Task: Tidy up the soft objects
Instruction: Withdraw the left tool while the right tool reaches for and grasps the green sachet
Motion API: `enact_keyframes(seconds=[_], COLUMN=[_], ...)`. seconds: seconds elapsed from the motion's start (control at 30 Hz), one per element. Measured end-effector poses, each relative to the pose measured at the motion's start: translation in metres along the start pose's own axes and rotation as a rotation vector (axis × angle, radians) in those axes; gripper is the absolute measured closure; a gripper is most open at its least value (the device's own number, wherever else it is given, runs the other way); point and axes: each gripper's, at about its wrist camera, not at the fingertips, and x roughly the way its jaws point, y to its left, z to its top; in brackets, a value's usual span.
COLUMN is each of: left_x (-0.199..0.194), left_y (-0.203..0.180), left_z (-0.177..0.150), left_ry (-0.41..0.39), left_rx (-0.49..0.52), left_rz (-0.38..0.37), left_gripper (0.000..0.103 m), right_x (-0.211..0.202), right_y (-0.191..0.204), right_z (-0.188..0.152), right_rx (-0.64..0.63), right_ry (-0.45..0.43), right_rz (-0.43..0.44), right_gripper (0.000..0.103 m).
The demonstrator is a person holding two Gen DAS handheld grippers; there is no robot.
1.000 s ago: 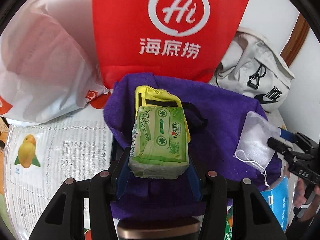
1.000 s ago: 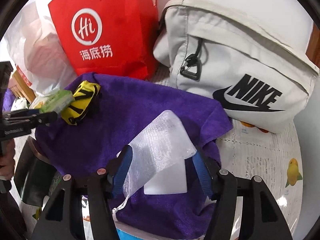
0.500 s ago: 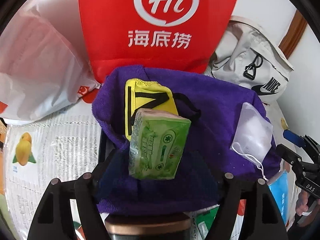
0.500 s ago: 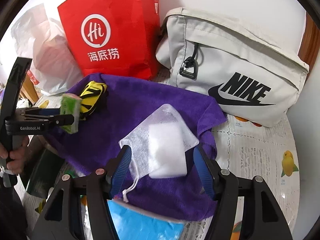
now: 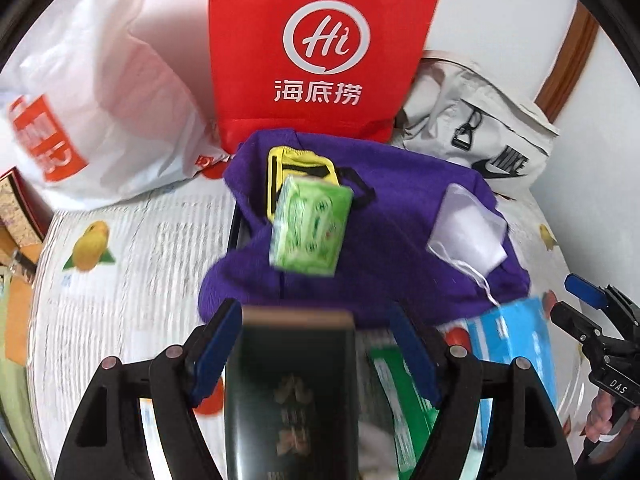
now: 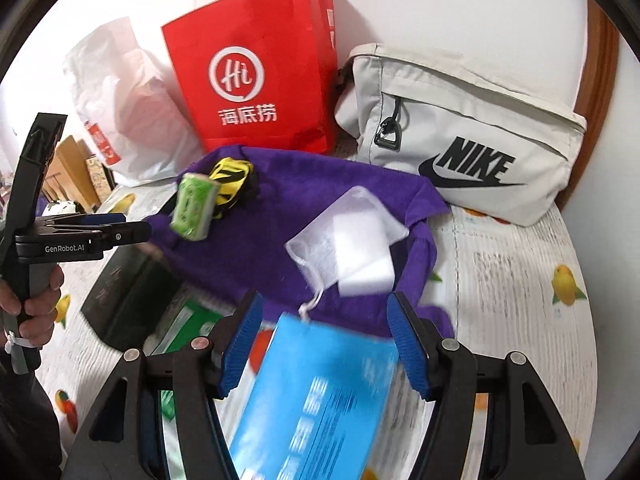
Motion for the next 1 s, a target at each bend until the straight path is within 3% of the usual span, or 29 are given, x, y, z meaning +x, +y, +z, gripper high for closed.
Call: enact_keyframes(seconds=[0.23,0.5,0.77,1.0], left_x=[-0.035,-0.049,-0.051,-0.043], left_y=[0.002,0.023,0.054,0.077], left_z=[-0.042,-0.093,-0.127,-0.128], left_ry=[-0.034,-0.017,-0.010,-0.013], left_rx=[-0.021,-0.058,-0.088,-0.121], left_rz=[0.038,0.048,0.089,0.090], left_gripper=[0.028,0.028,0.028,0.028], right_x=[-0.026,-0.020,0.006,0.043], right_y=[0.021,0.060,0.095,0.113], right_z=[-0.035,-0.064,-0.060,-0.047], right_rx=[0.012,-0.001,0.004,0.030], right_ry=[0.005,0.047,0.087,0.158], right_rz=[0.059,0.129,0.167,0.141], right_gripper=[0.039,0.039,0.039,0.039])
